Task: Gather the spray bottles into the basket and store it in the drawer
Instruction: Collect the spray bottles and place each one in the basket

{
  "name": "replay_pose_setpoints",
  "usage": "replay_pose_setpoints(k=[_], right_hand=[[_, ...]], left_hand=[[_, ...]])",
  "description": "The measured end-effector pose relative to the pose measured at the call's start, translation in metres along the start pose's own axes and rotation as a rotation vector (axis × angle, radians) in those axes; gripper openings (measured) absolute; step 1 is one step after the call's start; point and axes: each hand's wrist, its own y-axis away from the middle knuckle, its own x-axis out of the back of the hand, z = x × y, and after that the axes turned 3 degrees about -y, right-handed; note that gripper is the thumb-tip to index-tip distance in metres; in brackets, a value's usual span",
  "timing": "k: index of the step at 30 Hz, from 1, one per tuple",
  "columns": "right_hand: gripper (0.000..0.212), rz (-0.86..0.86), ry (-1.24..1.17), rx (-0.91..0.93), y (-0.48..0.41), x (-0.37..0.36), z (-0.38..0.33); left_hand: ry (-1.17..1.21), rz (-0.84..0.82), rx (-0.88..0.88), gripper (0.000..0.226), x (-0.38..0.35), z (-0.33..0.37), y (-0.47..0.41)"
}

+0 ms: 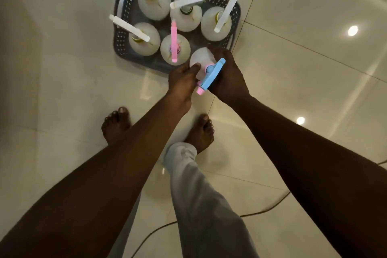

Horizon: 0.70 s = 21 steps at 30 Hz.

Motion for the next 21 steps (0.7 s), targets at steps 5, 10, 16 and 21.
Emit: replay_pose_setpoints(k=[5,10,16,21], right_hand=[[0.094,-0.039,0.241,0.085,-0.022,0.000,0.012],[0.099,-0.073,0.435,0.136,-0.037,-0.005,0.027],[0.090,-0.075,0.552,0.150,-0.043,-0.012,0.034],[0.098,-0.066,0.517,0.149,-0.042,-0.011,0.034]], left_hand=[[-0.018,0.006,0.032,0.037,-0.007,-0.001,-0.024],[0.070,0.019,0.088,0.038,-0.014,-0.004,-0.039],[0.139,-0.007,0.131,0.043,-0.018,-0.010,-0.050],[0.061,0.018,0.086,0.028,-0.017,-0.012,-0.055]])
